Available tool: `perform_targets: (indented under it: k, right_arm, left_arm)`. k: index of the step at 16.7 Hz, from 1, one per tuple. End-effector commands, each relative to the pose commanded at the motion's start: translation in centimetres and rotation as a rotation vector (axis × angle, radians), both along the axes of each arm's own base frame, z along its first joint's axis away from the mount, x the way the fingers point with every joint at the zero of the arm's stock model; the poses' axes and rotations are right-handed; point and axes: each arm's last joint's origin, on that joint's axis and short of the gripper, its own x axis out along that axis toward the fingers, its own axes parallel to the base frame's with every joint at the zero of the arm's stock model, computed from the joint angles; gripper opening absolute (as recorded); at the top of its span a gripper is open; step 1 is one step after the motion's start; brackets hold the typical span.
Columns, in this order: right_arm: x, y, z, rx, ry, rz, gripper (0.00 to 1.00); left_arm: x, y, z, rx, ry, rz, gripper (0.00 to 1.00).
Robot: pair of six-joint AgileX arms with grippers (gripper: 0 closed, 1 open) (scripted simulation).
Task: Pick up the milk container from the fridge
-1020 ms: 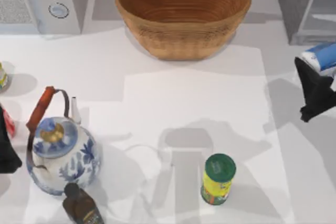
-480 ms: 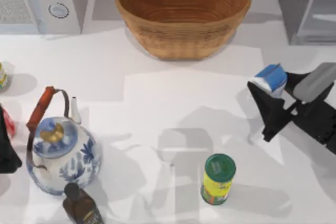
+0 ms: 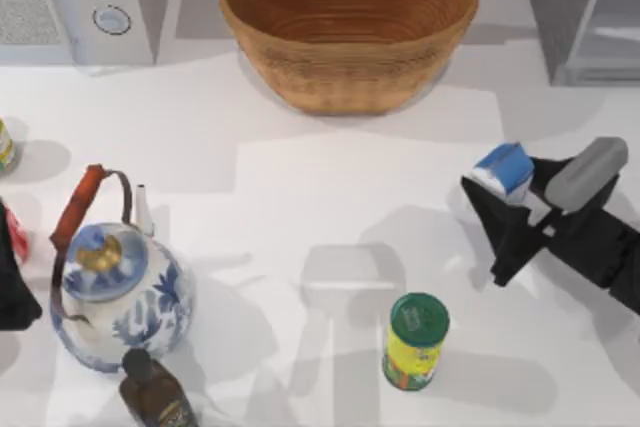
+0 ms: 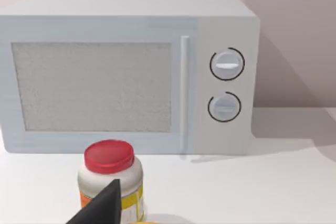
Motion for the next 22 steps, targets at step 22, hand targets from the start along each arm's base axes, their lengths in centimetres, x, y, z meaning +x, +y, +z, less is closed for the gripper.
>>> perform_targets:
  k: [22]
  right_arm:
    - [4.4, 4.5, -0.7, 0.012, -0.058, 0.009, 0.08]
  left_arm:
    - [0.0, 0.0, 0.0, 0.000, 0.000, 0.000, 1.00]
